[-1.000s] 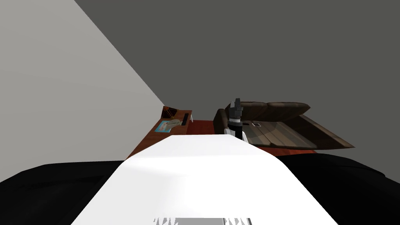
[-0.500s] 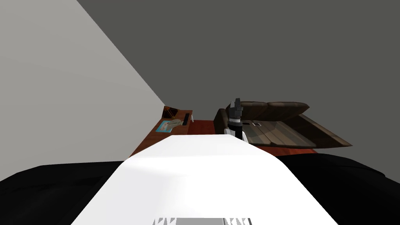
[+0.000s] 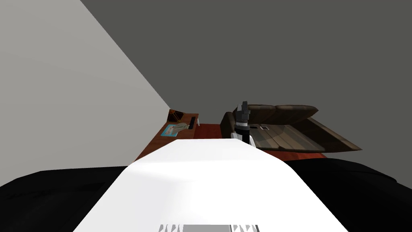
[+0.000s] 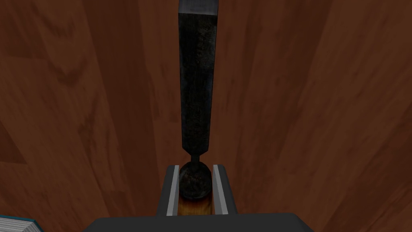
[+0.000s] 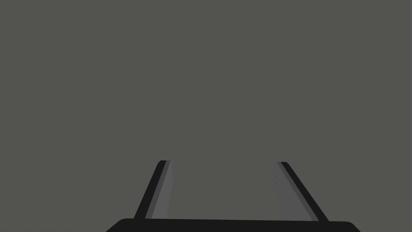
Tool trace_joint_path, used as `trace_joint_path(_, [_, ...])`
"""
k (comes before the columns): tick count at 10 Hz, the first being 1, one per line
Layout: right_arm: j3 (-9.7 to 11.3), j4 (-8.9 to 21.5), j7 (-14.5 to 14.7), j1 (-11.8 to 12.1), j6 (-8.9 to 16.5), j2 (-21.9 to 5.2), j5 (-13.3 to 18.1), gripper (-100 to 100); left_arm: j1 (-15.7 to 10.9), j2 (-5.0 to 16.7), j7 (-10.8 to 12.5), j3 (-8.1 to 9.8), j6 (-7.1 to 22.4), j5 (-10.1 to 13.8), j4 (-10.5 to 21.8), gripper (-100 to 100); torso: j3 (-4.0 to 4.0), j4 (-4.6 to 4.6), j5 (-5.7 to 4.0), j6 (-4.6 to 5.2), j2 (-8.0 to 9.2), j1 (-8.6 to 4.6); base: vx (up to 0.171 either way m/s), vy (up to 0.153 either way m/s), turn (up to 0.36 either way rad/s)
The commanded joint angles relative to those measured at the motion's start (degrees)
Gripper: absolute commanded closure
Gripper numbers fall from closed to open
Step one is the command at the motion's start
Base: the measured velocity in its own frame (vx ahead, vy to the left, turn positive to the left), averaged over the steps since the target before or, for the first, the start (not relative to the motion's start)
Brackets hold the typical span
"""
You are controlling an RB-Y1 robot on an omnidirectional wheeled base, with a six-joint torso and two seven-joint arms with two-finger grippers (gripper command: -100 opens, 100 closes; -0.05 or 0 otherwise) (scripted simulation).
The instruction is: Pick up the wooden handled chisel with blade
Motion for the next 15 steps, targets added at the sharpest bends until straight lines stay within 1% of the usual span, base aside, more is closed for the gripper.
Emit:
trace_joint_path(1, [0.0, 0.0, 0.0, 0.0, 0.0, 0.0, 0.0, 0, 0.0, 0.0, 0.0, 0.0, 0.0, 0.0, 0.0, 100, 0.0, 0.0, 0.0, 0.0, 0.0, 0.0, 0.0, 0.0, 0.0])
trace_joint_path(3, [0.0, 0.0, 0.0, 0.0, 0.0, 0.0, 0.0, 0, -0.04, 0.0, -0.01, 0.0, -0.02, 0.0, -0.03, 100, -0.01, -0.02, 0.0, -0.03, 0.0, -0.01, 0.0, 0.0, 0.0])
trace_joint_path(4, [0.0, 0.0, 0.0, 0.0, 0.0, 0.0, 0.0, 0, -0.04, 0.0, -0.01, 0.0, -0.02, 0.0, -0.03, 0, -0.01, -0.02, 0.0, -0.03, 0.0, -0.01, 0.0, 0.0, 0.0])
trace_joint_path(5, [0.0, 0.0, 0.0, 0.0, 0.0, 0.0, 0.0, 0, 0.59, 1.18, -2.03, -0.01, 0.6, 2.45, -0.54, 100, -0.01, -0.02, 0.0, -0.03, 0.0, -0.01, 0.005, -0.045, 0.02])
trace_joint_path(6, [0.0, 0.0, 0.0, 0.0, 0.0, 0.0, 0.0, 0, 0.85, 1.76, -2.66, -0.03, 0.99, 3.33, -0.89, 100, -0.01, -0.02, -0.05, -0.06, 0.0, -0.15, 0.004, -0.068, 0.031])
trace_joint_path(7, [0.0, 0.0, 0.0, 0.0, 0.0, 0.01, 0.0, 0, 1.38, 2.91, -3.93, -0.08, 1.77, 5.11, -1.59, 100, -0.01, -0.03, -0.05, -0.05, 0.0, -0.25, 0.01, -0.086, 0.023])
trace_joint_path(8, [0.01, 0.0, 0.0, 0.0, 0.0, 0.01, 0.0, 0, 1.38, 2.91, -3.93, -0.08, 1.77, 5.11, -1.59, 100, -0.02, -0.03, -0.08, -0.04, -0.01, -0.34, 0.01, -0.067, 0.014])
trace_joint_path(10, [0.0, 0.0, 0.0, 0.0, 0.0, 0.0, 0.0, 0, 1.9, 4.07, -5.21, -0.12, 2.56, 6.89, -2.29, 100, -0.03, -0.02, -0.06, -0.03, -0.03, -0.21, 0.009, -0.038, 0.006])
trace_joint_path(11, [0.0, 0.0, 0.0, 0.0, 0.0, 0.0, 0.0, 0, 2.43, 5.23, -6.48, -0.17, 3.34, 8.67, -2.99, 100, -0.02, -0.02, -0.06, -0.04, -0.03, -0.17, 0.014, -0.053, 0.024])
trace_joint_path(13, [0.0, 0.0, 0.0, 0.0, 0.0, 0.0, 0.0, 0, 2.43, 5.23, -6.48, -0.17, 3.34, 8.67, -2.99, 100, -0.02, -0.02, -0.05, -0.02, -0.02, -0.23, 0.005, -0.037, 0.006])
trace_joint_path(14, [0.0, 0.0, 0.0, 0.0, 0.0, 0.0, 0.0, 0, 2.75, 5.22, -5.21, -0.26, 3.45, 7.75, -3.69, 100, -0.02, -0.02, -0.04, -0.02, -0.02, -0.14, 0.002, -0.006, 0.001])
trace_joint_path(15, [0.0, 0.0, 0.0, 0.0, 0.0, 0.0, 0.0, 0, 2.72, 5.23, -5.47, -0.24, 3.46, 7.87, -3.62, 0, -0.01, -0.02, -0.03, -0.02, -0.01, -0.08, 0.0, 0.0, 0.0])
